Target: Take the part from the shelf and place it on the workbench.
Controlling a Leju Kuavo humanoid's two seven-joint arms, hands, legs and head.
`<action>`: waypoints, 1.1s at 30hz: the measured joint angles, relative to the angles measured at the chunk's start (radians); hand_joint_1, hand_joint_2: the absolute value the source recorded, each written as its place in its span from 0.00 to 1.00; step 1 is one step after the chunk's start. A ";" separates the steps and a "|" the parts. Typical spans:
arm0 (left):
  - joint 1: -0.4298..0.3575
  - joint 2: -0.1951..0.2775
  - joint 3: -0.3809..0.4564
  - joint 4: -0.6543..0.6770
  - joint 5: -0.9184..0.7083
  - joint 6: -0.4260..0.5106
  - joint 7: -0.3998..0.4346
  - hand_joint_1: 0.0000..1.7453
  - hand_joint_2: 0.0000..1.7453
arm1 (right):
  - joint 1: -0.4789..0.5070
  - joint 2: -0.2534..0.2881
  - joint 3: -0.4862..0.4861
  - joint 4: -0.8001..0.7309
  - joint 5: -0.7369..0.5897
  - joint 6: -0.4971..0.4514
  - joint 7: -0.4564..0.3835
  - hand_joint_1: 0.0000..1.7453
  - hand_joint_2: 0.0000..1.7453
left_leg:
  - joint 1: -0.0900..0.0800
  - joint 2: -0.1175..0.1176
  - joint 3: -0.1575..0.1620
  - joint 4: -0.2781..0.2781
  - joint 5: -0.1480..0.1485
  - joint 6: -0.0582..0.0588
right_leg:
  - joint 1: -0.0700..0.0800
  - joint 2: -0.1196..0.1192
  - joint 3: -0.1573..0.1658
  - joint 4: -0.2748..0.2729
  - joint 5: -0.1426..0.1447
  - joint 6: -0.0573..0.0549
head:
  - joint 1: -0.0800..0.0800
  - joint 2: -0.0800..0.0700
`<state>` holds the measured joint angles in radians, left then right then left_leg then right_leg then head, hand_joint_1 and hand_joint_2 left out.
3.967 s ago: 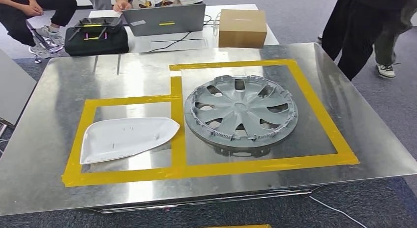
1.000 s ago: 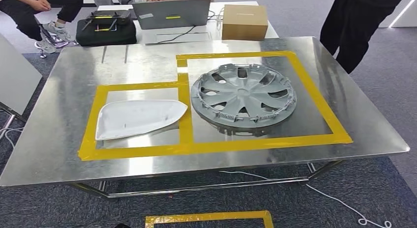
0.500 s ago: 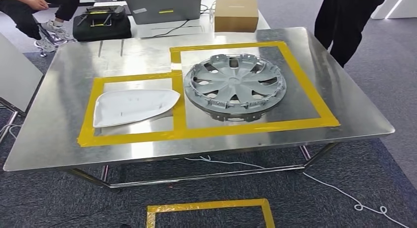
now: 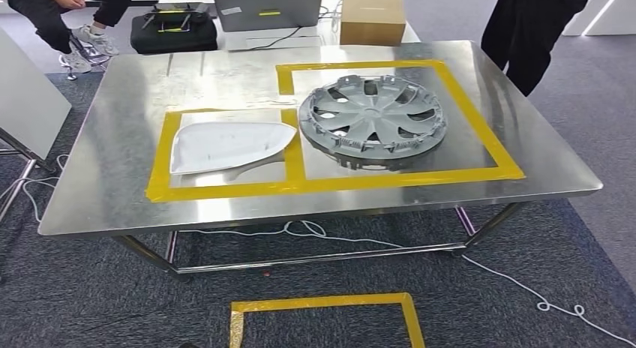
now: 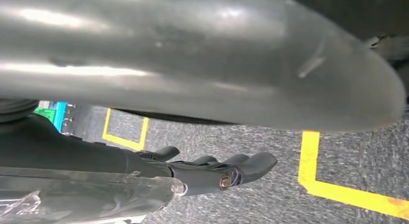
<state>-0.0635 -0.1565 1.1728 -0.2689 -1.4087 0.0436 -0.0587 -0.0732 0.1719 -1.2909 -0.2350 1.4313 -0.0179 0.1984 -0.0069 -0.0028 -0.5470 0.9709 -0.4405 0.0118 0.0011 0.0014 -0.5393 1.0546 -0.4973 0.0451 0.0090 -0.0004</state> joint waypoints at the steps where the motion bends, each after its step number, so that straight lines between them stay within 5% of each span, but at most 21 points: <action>1: 0.000 0.000 0.000 0.000 -0.001 0.001 0.000 0.00 0.00 | -0.002 0.000 0.000 0.000 0.000 0.000 -0.001 0.00 0.00 | -0.001 0.001 -0.004 0.001 0.004 -0.004 | 0.004 -0.001 0.030 -0.051 0.010 -0.005 | 0.000 0.000; 5: -0.001 -0.001 0.000 0.000 -0.001 0.003 0.000 0.00 0.00 | -0.001 0.001 0.000 0.000 0.000 0.000 -0.001 0.00 0.00 | 0.002 0.002 -0.016 0.008 0.010 -0.028 | 0.007 -0.003 0.031 -0.080 0.029 -0.019 | -0.001 0.000; 8: 0.000 -0.001 0.000 0.000 -0.002 0.005 0.000 0.00 0.00 | -0.001 0.001 0.000 0.000 0.000 0.000 -0.001 0.00 0.00 | 0.005 0.001 -0.066 0.121 -0.080 -0.045 | 0.002 -0.006 0.015 -0.086 0.052 -0.033 | -0.005 0.000; 10: 0.001 -0.001 0.000 0.000 -0.003 0.006 0.000 0.00 0.00 | -0.001 0.001 0.000 0.000 0.000 0.000 -0.001 0.00 0.00 | 0.008 0.001 -0.115 0.249 -0.149 -0.053 | 0.002 -0.007 -0.004 -0.085 0.065 -0.033 | -0.006 0.000; 11: 0.001 -0.001 0.000 0.000 -0.003 0.006 0.000 0.00 0.00 | 0.000 0.001 0.000 0.000 0.000 0.000 -0.001 0.00 0.00 | 0.009 0.001 -0.123 0.281 -0.159 -0.055 | 0.001 -0.007 -0.013 -0.084 0.070 -0.032 | -0.005 0.000; 13: 0.002 0.000 0.000 0.000 -0.004 0.007 0.000 0.00 0.00 | 0.001 0.001 0.000 0.000 0.000 0.001 -0.002 0.00 0.00 | 0.013 0.002 -0.080 0.229 -0.124 -0.060 | -0.003 -0.007 -0.030 -0.078 0.080 -0.025 | -0.005 0.000; 15: -0.001 0.000 -0.001 0.000 -0.004 0.011 0.000 0.00 0.00 | 0.001 0.001 0.000 0.000 0.001 0.001 -0.004 0.00 0.00 | 0.019 0.000 0.006 0.090 -0.074 -0.066 | -0.004 -0.006 -0.046 -0.064 0.086 -0.014 | -0.008 0.000; 17: -0.003 -0.001 -0.001 0.001 -0.005 0.022 0.000 0.00 0.00 | 0.000 0.001 0.000 0.000 0.001 0.000 -0.008 0.00 0.00 | 0.021 -0.005 0.046 0.014 -0.057 -0.055 | -0.001 -0.005 -0.059 -0.052 0.091 -0.003 | -0.009 0.000; 21: -0.001 0.001 -0.001 0.002 -0.005 0.036 0.000 0.00 0.00 | 0.003 0.001 0.000 0.000 0.000 0.000 -0.013 0.00 0.00 | 0.017 -0.007 0.032 0.010 -0.041 -0.014 | -0.007 -0.004 -0.075 -0.037 0.087 0.019 | -0.004 0.000; 23: -0.001 0.001 -0.001 0.002 -0.005 0.037 0.000 0.00 0.00 | 0.004 0.001 0.000 0.000 0.000 0.000 -0.013 0.00 0.00 | 0.017 -0.005 0.022 0.009 -0.030 -0.002 | -0.008 -0.004 -0.112 0.053 0.021 0.027 | 0.002 0.000; 26: 0.000 0.001 -0.001 0.002 -0.005 0.037 0.000 0.00 0.00 | 0.004 0.001 0.000 0.000 0.000 0.000 -0.016 0.00 0.00 | 0.014 -0.003 0.002 0.010 -0.014 0.002 | -0.008 -0.004 -0.171 0.235 -0.075 0.031 | 0.006 0.000; 28: 0.000 0.002 -0.001 0.002 -0.005 0.037 0.000 0.00 0.00 | 0.005 0.001 0.000 0.000 0.000 0.000 -0.018 0.00 0.00 | 0.012 -0.003 -0.008 0.010 -0.006 0.000 | -0.008 -0.004 -0.128 0.195 -0.056 0.025 | 0.006 0.000; 31: 0.000 0.002 -0.001 0.002 -0.005 0.034 0.000 0.00 0.00 | 0.001 0.001 0.001 0.000 0.000 0.000 -0.019 0.00 0.00 | 0.010 -0.004 -0.015 0.011 0.005 -0.010 | -0.004 -0.002 0.006 -0.018 0.009 0.011 | 0.006 0.000; 33: -0.001 0.002 -0.001 0.002 -0.005 0.033 0.000 0.00 0.00 | -0.001 0.002 0.001 0.000 0.000 -0.001 -0.021 0.00 0.00 | 0.009 -0.003 -0.019 0.011 0.013 -0.022 | 0.001 -0.001 0.029 -0.066 0.016 0.003 | 0.006 0.000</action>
<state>-0.0643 -0.1540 1.1715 -0.2667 -1.4139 0.0769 -0.0587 -0.0743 0.1734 -1.2902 -0.2350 1.4314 -0.0187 0.1779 0.0021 -0.0061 -0.5656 0.9820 -0.4274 -0.0102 0.0021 0.0006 -0.5100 0.9885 -0.4809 0.0479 0.0146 -0.0004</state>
